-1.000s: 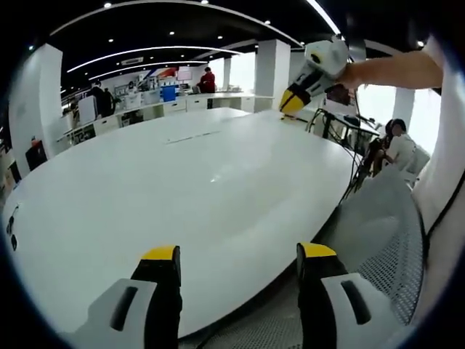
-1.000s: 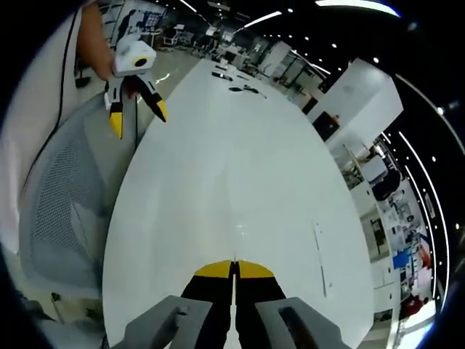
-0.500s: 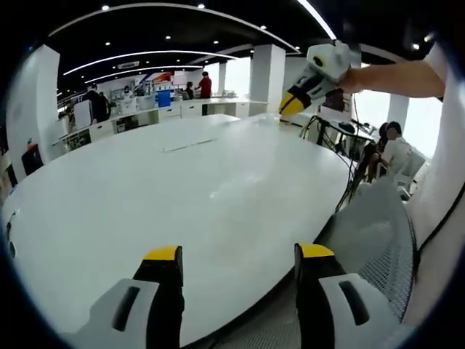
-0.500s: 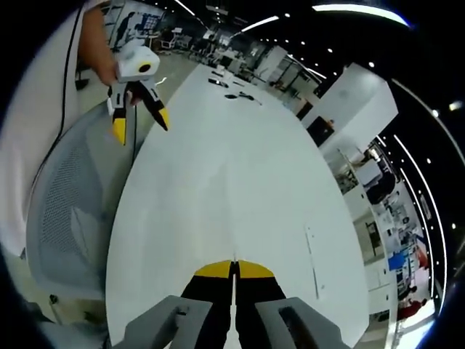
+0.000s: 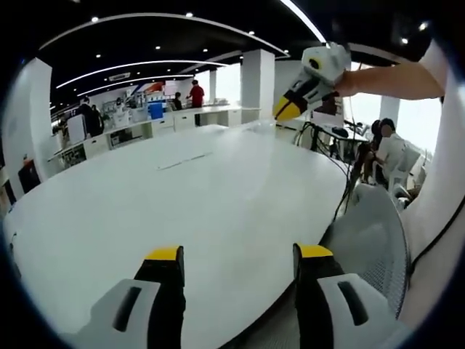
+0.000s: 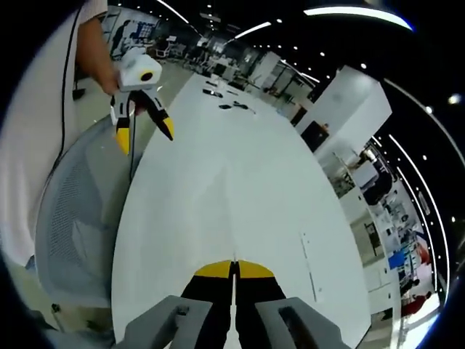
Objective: Arrange the food packaging bags into a neat stack by flattening each bag and aligning their edges.
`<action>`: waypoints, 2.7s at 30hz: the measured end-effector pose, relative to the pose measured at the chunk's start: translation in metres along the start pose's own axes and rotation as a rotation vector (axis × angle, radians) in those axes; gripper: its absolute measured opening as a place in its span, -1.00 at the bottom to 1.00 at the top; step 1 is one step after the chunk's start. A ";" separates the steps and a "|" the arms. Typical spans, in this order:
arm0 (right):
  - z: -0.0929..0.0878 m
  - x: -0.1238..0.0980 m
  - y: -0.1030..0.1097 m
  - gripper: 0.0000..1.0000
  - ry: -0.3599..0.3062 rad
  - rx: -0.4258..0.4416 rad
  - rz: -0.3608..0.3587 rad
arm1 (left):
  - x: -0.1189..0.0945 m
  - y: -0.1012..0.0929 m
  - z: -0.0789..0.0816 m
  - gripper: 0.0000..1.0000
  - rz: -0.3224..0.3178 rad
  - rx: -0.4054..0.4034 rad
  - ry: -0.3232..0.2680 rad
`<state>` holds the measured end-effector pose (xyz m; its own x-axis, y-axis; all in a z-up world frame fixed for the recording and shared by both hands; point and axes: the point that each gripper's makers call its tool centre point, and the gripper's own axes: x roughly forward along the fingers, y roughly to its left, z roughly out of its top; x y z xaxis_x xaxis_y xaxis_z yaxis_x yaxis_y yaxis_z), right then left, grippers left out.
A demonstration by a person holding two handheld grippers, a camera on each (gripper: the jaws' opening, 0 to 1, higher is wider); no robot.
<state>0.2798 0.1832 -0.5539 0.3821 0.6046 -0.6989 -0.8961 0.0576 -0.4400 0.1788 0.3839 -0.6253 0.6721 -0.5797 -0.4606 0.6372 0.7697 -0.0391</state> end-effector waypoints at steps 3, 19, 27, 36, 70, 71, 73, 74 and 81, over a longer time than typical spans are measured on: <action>0.004 -0.004 -0.001 -1.00 -0.012 0.010 0.000 | -0.001 0.001 0.007 0.15 -0.011 0.014 -0.004; 0.016 -0.015 -0.006 -1.00 -0.050 0.023 0.002 | -0.004 0.007 0.059 0.03 -0.051 0.113 -0.037; 0.024 -0.022 -0.007 -1.00 -0.075 0.029 0.008 | -0.002 0.012 0.073 0.01 -0.063 0.147 -0.046; 0.036 -0.025 -0.003 -1.00 -0.103 0.034 0.019 | -0.006 0.010 0.099 -0.01 -0.079 0.200 -0.050; 0.058 -0.038 -0.012 -1.00 -0.141 0.009 0.020 | -0.006 0.006 0.161 -0.15 -0.202 0.414 0.030; 0.058 -0.039 -0.012 -1.00 -0.142 0.009 0.020 | -0.007 0.004 0.162 -0.15 -0.210 0.416 0.033; 0.058 -0.040 -0.012 -1.00 -0.144 0.013 0.021 | -0.007 0.002 0.162 -0.16 -0.224 0.427 0.042; 0.059 -0.041 -0.011 -1.00 -0.144 0.009 0.021 | -0.006 0.001 0.162 -0.17 -0.230 0.433 0.048; 0.060 -0.042 -0.008 -1.00 -0.144 0.005 0.026 | -0.002 -0.007 0.158 -0.23 -0.271 0.503 0.108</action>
<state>0.2574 0.2052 -0.4869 0.3232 0.7133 -0.6219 -0.9064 0.0445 -0.4201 0.2324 0.3377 -0.4835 0.4343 -0.6879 -0.5815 0.8998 0.3606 0.2455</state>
